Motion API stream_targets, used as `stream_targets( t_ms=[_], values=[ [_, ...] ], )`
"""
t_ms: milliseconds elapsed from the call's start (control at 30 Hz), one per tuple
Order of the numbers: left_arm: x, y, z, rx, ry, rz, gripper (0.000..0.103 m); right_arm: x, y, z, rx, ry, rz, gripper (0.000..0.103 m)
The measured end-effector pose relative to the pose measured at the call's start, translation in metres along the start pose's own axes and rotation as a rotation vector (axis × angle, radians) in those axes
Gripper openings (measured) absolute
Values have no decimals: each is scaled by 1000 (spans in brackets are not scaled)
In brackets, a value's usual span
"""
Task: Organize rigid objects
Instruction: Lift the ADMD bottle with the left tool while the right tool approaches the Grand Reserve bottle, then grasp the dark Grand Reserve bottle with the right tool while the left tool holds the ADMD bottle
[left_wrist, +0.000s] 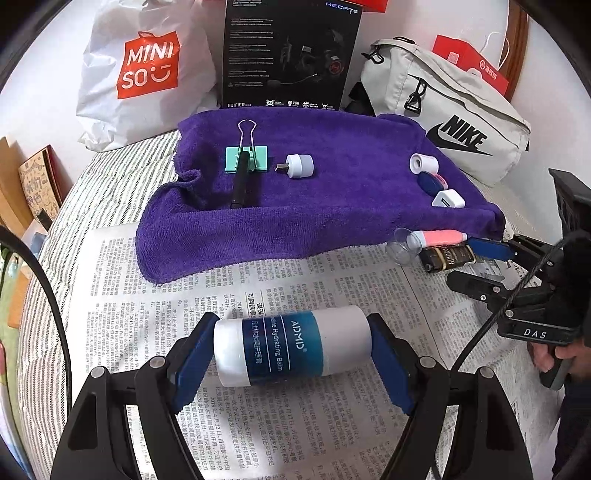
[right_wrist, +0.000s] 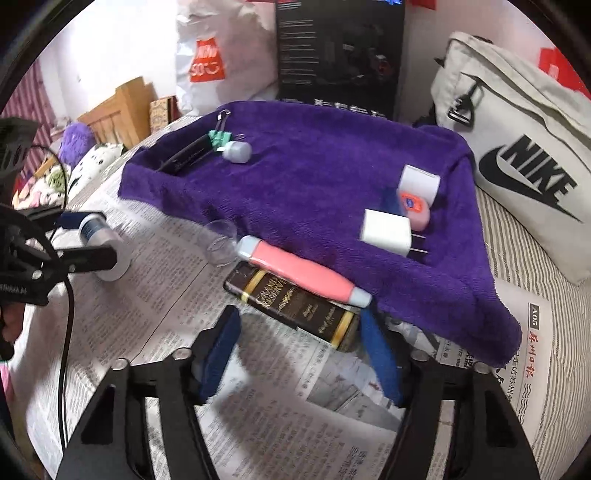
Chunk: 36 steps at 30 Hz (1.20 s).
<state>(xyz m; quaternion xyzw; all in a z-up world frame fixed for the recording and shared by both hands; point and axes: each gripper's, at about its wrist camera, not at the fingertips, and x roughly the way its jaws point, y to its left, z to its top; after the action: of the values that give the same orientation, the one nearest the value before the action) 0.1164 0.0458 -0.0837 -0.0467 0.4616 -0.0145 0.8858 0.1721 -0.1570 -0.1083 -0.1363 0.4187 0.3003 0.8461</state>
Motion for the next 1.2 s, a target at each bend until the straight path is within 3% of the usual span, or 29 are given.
stream_targets(
  t_ms=[67, 167, 533, 700, 933, 1200],
  values=[
    [0, 0, 0, 4, 2, 2, 79, -5, 6, -3, -34, 12, 28, 52],
    [0, 1, 0, 3, 2, -2, 79, -10, 19, -7, -87, 32, 72, 50],
    [0, 2, 0, -7, 6, -11, 79, 2, 22, 6, -113, 27, 56, 50],
    [0, 2, 0, -7, 8, -11, 79, 3, 34, 6, -154, 12, 73, 32],
    [1, 3, 0, -17, 6, -12, 79, -13, 13, -6, -15, 95, -26, 25],
    [0, 1, 0, -19, 9, -4, 79, -21, 13, -19, 9, 133, -37, 26]
  ],
)
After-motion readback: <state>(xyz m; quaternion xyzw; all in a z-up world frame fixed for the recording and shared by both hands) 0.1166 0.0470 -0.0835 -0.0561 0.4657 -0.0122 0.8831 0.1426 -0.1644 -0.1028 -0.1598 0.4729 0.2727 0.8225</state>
